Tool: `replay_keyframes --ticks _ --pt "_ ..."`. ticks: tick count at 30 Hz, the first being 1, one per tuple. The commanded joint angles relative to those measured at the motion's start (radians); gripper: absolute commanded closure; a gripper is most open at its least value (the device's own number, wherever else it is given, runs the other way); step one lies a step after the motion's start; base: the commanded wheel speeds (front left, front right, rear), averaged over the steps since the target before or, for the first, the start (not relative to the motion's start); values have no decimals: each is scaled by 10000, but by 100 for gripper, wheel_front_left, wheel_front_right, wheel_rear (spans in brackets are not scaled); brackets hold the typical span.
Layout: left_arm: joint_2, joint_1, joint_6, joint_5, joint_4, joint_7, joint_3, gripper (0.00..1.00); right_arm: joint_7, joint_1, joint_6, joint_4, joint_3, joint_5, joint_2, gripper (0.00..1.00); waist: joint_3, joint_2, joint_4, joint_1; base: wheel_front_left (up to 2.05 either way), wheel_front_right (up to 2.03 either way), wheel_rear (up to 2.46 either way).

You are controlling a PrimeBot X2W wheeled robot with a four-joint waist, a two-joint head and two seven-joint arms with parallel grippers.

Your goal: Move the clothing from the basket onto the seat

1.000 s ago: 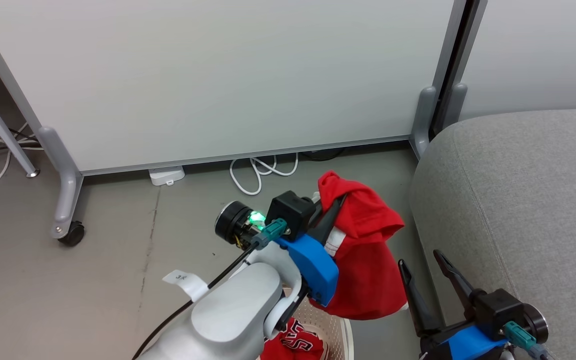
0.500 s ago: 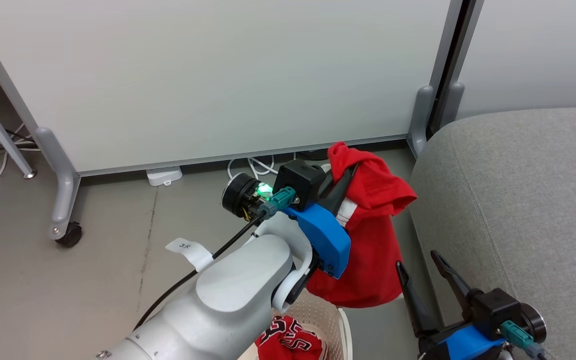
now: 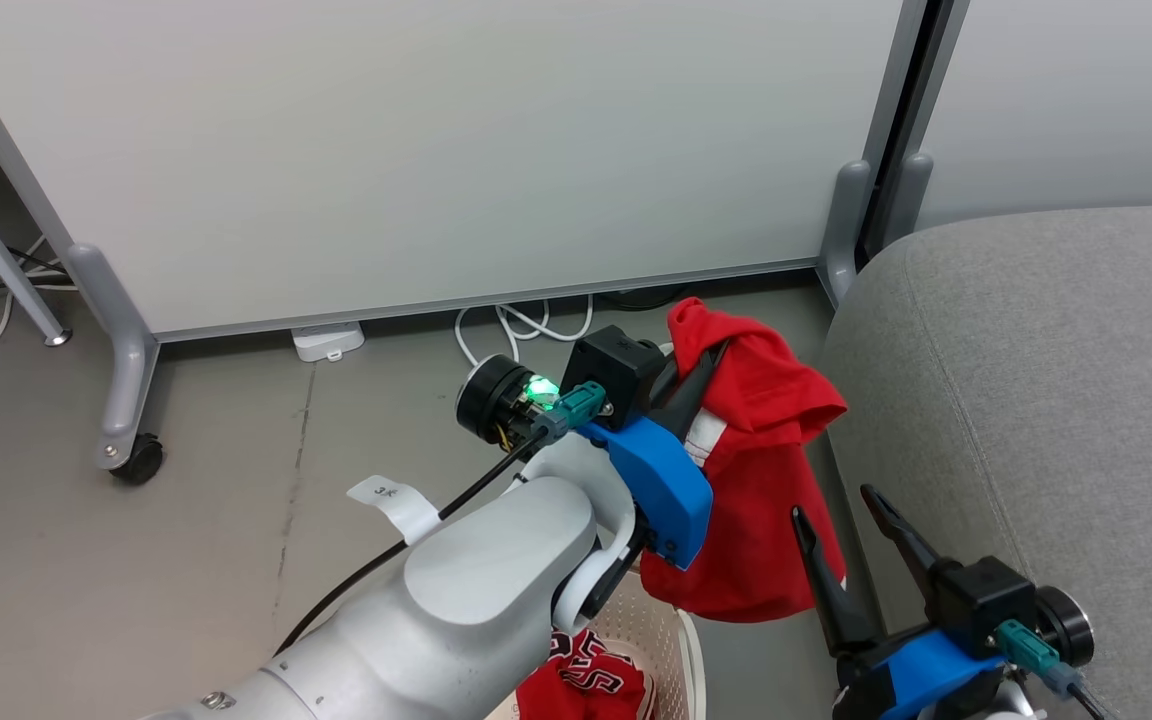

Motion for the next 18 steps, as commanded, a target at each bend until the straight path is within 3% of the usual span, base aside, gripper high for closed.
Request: replay_keyframes --ticks 1,18 --pt "1 -231 54 -110 22 -61 -57 100 54 -219 5 64 -41 -80 -25 0 23 -1 18 0 0 0 0" --pt "1 -462 101 -491 -88 -150 -546 100 251 -2066 5 1924 485 248 -25 0 182 -1 203 0 0 0 0"
